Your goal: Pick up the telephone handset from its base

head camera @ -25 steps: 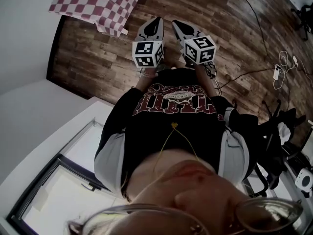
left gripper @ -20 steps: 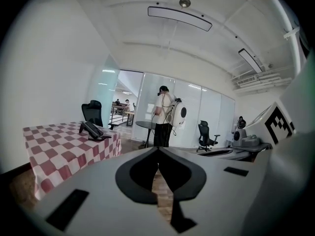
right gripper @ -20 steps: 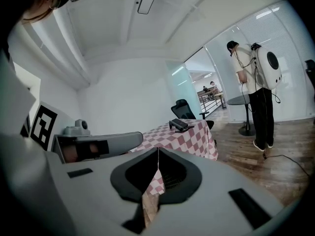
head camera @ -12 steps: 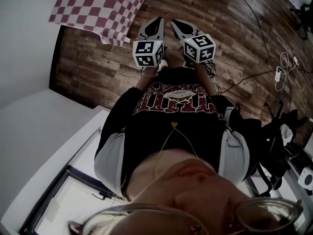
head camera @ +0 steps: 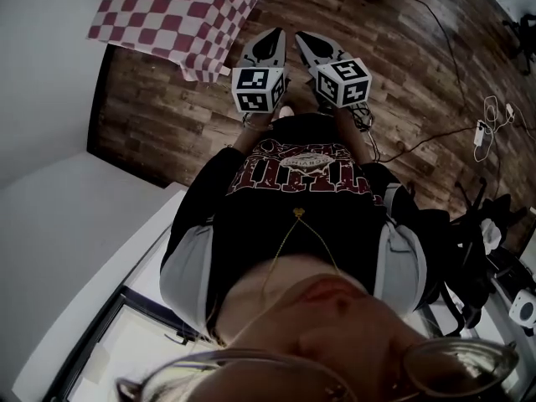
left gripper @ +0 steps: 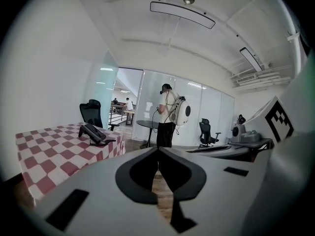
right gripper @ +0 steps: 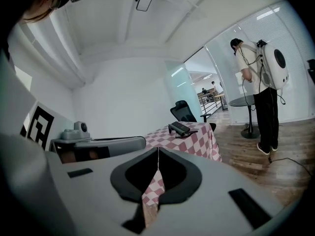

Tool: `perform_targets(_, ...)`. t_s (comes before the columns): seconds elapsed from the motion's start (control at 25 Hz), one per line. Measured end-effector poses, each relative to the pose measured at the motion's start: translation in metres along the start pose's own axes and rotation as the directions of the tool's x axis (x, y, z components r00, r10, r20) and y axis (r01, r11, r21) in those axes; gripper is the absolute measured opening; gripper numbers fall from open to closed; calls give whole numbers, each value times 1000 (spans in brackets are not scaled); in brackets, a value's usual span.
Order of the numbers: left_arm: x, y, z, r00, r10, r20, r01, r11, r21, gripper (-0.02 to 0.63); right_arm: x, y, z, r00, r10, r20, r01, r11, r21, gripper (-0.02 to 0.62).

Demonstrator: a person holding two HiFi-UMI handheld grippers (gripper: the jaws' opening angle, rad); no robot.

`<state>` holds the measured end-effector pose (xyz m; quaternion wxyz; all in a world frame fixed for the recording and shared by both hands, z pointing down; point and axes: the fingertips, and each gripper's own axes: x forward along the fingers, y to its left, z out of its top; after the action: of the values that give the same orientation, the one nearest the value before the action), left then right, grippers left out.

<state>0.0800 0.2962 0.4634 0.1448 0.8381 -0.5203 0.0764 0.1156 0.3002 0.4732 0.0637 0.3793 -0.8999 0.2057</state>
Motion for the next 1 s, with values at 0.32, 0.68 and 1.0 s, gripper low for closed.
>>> perform_targets(0.32,4,26,2,1000,18,-7,-19,1000,-21,11,19,4,6,1000,13,3,-13,1000,-1,18)
perform_targets(0.68,25,44,17,999,54,6,-54,998,-33,11,49,-6,22,998,66,-17,-66,998,-9,18)
perform_targets(1.0,58,53,32,995,101,10,-100,994,-52,11,71,-29,46,991,128,-40,-130,991,-33,18)
